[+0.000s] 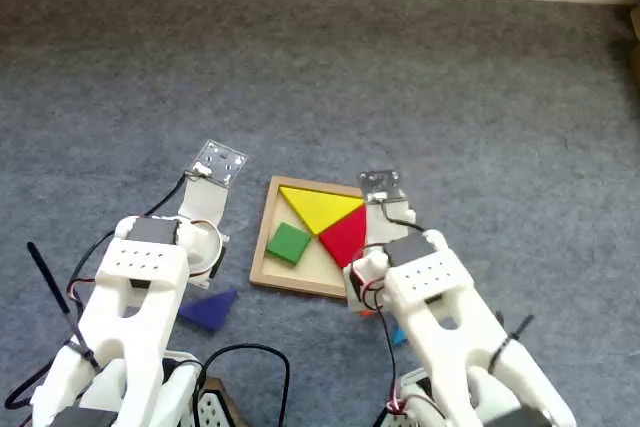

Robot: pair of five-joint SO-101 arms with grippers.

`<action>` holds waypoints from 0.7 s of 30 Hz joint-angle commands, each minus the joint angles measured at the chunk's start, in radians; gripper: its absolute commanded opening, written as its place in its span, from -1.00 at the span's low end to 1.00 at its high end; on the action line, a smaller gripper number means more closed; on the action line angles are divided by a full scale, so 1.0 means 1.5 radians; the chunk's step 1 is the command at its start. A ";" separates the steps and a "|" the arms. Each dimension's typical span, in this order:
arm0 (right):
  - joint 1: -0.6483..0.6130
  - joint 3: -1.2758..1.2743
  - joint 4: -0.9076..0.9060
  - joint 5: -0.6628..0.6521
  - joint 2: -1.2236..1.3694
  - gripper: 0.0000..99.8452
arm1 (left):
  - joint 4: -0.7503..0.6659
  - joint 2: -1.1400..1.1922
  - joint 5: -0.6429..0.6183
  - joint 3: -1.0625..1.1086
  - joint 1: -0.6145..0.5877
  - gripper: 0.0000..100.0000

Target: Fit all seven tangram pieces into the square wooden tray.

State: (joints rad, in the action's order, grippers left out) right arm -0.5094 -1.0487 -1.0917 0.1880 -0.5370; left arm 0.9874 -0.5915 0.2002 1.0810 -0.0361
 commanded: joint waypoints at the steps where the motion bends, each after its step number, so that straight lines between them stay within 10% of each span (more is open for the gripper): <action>1: 0.007 0.008 0.033 0.006 0.042 -0.48 | -0.007 -0.017 -0.002 -0.002 -0.010 -0.98; 21: 0.102 0.120 -0.052 -0.114 0.079 -0.85 | -0.008 -0.017 -0.001 0.006 -0.010 -0.98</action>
State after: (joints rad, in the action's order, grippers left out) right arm -0.3682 -0.9720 -1.0948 0.0683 -0.4173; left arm 0.9874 -0.5915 0.2002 1.0932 -0.0361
